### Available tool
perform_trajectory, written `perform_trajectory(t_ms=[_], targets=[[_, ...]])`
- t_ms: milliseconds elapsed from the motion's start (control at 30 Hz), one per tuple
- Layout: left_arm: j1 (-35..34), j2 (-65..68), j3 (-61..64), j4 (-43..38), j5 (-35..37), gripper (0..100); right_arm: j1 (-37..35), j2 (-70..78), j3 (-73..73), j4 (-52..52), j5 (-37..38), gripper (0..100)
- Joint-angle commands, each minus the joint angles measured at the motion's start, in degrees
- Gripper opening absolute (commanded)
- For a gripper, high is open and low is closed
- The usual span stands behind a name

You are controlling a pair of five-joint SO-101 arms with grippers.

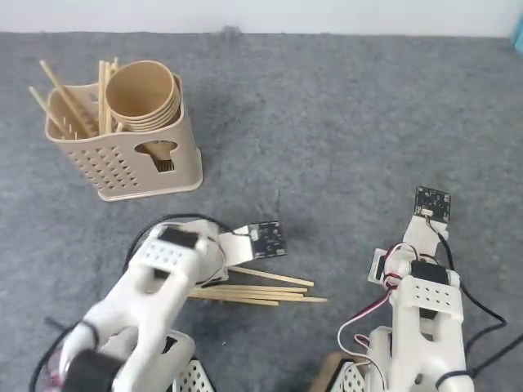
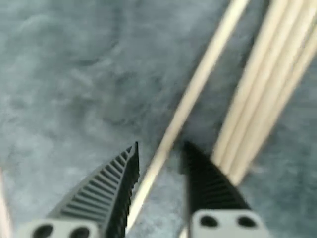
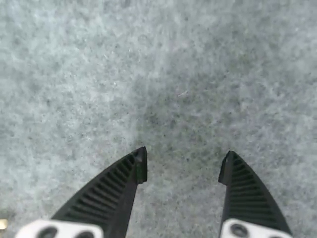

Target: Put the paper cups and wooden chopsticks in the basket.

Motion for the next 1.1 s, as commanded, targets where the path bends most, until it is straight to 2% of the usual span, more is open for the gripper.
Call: perform_trajectory(t_ms=[0,200,333,500,700,800,900,1067], targets=[[-0.1,9.6,-8.7,4.0,0.3,2,0.4,-1.4,-0.1,-0.5,0.4,24.9],[0.4,3.5,-10.1,9.7,0.4,1,0.5,-1.4,-0.1,-0.6,0.4,24.9],[0.1,-8.4,-10.1,13.4,1.0,1,0.5,-1.4,-0.1,-0.8,0.4,24.9],[0.4,-25.5,-10.6,20.5,5.0,1,0.4,-1.3,-0.1,-0.9,0.4,24.9],[2.1,-40.1,-11.1,25.8,6.2,1,0.3,-1.3,-0.1,-0.9,0.4,24.9],[1.8,-44.1,-15.3,24.9,13.5,1,0.3,-1.2,-0.1,-0.9,0.4,24.9],[-0.5,-46.3,-20.8,20.5,23.5,1,0.3,-1.1,-0.1,-0.9,0.4,24.9],[-11.4,-46.6,-25.2,3.6,44.2,1,0.3,-1.0,-0.1,-0.9,0.4,24.9]])
